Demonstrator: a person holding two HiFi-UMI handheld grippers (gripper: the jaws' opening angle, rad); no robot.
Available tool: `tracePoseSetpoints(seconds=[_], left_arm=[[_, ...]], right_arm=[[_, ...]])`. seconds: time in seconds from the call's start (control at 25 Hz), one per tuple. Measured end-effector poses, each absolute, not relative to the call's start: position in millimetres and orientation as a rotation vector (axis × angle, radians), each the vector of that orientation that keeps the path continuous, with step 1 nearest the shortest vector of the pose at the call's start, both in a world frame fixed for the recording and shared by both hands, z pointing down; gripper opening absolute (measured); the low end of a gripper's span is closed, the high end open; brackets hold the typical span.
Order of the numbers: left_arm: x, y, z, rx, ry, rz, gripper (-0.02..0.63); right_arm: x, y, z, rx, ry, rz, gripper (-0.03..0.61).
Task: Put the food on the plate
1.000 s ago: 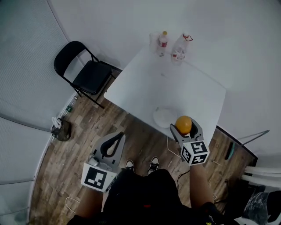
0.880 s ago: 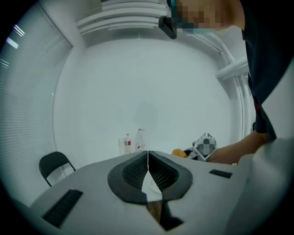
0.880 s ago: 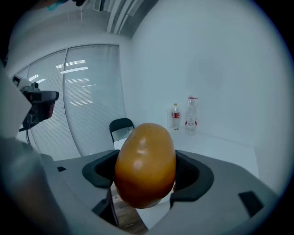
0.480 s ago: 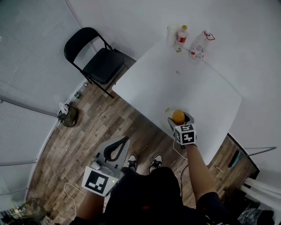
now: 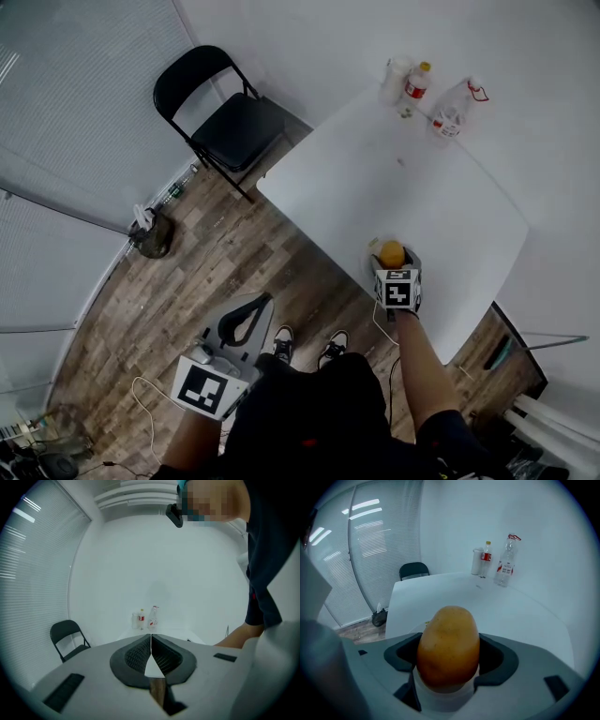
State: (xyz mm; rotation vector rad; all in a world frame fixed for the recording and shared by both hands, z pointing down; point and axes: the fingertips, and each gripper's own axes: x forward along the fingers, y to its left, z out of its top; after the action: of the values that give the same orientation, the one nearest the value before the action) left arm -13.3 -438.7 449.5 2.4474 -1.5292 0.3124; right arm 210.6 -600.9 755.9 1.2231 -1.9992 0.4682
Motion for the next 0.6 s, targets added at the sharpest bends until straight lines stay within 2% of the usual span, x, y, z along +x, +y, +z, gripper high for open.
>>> tracePoseSetpoints(seconds=[0.28, 0.6], left_arm=[[-16.8, -439.7, 453.4, 2.458, -1.474, 0.322, 0.023], [-9.7, -438.2, 437.0, 2.567, -1.356, 0.249, 0.023]], right_arm=[[207.2, -596.1, 730.0, 1.265, -2.064, 0.523, 0.369], [233.2, -557.8, 579.4, 1.585, -2.243, 0.447, 0.370]])
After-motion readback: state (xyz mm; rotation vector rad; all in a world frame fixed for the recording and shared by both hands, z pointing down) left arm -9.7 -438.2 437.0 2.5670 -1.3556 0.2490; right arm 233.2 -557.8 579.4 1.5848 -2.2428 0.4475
